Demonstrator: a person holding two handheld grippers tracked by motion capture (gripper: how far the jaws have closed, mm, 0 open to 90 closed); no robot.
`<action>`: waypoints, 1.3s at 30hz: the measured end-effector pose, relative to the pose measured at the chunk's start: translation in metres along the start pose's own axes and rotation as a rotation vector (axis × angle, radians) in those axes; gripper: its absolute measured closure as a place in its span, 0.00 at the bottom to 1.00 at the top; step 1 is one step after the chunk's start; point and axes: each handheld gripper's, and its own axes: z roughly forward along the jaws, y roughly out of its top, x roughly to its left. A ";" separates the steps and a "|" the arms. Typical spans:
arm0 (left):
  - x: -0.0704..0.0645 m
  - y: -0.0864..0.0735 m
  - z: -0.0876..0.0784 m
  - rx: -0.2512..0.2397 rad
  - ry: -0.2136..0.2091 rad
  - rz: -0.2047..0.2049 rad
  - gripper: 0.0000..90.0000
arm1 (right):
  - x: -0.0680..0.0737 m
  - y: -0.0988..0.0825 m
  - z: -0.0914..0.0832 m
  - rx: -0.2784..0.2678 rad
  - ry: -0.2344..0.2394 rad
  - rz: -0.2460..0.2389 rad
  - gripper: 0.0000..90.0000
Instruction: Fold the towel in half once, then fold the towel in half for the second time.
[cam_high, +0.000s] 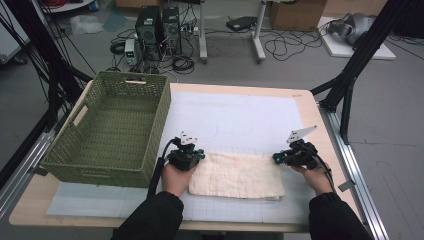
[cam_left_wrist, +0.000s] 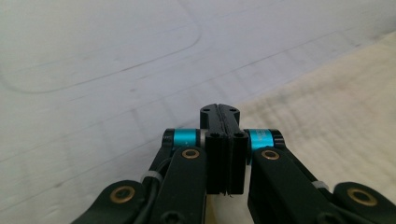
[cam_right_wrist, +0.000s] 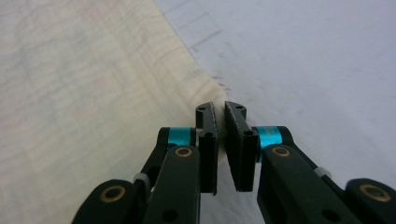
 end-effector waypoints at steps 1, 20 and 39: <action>-0.002 0.003 0.002 -0.001 0.005 0.019 0.99 | -0.003 0.001 -0.003 0.007 -0.009 0.006 0.93; 0.022 0.036 0.021 0.016 0.070 -0.023 0.77 | -0.033 0.016 -0.008 -0.037 0.036 0.125 0.69; 0.028 0.030 0.028 0.089 0.014 0.001 0.70 | -0.031 0.010 0.001 -0.024 0.029 0.164 0.62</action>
